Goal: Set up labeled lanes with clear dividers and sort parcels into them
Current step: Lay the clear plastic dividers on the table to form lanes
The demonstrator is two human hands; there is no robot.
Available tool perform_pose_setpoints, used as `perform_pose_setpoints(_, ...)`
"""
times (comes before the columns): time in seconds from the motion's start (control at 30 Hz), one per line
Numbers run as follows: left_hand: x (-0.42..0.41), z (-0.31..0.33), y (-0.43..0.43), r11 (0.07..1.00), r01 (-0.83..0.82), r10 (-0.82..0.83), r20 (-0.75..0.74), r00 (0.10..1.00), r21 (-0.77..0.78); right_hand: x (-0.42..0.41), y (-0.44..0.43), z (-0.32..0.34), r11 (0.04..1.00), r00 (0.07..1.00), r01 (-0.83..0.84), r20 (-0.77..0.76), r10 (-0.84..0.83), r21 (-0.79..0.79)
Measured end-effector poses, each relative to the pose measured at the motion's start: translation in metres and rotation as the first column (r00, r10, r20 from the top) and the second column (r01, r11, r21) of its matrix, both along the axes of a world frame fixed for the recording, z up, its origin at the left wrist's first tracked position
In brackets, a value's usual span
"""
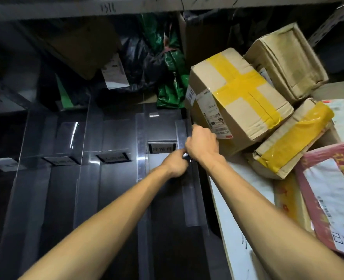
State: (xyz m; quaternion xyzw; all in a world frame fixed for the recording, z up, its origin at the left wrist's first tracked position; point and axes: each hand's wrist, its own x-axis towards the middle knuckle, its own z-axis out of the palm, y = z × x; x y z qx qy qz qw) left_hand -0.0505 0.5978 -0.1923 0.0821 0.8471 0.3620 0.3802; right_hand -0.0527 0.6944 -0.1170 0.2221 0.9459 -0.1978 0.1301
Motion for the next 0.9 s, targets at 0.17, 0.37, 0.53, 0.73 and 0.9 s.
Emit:
perform_pose_setpoints(0.17, -0.005, -0.006, 0.004, 0.999, 0.040, -0.040, 0.013, 0.999, -0.023, -0.006, 0.001, -0.003, 0.998, 1.000, -0.004, -0.021, 0.006, 0.067)
perform_pose_setpoints(0.37, -0.006, -0.004, 0.009, 0.998, 0.045, -0.045, 0.009, 0.999, -0.042, -0.009, 0.005, 0.000, 0.998, 1.000, 0.013, -0.014, -0.012, 0.067)
perform_pose_setpoints(0.53, -0.009, -0.004, 0.015, 0.996, 0.051, -0.050, 0.018, 0.999, -0.068, -0.010, 0.004, 0.000, 0.996, 1.000, 0.013, -0.025, -0.011, 0.084)
perform_pose_setpoints(0.73, -0.008, -0.006, 0.015, 0.997, 0.048, -0.044, 0.061, 0.997, -0.065, -0.012, 0.005, 0.000, 0.996, 0.999, 0.033, -0.021, -0.032, 0.077)
perform_pose_setpoints(0.9, -0.002, -0.003, 0.012, 0.999, 0.025, -0.024, 0.065, 0.998, -0.026, -0.015, 0.002, -0.001, 0.996, 0.997, 0.074, -0.009, -0.073, 0.050)
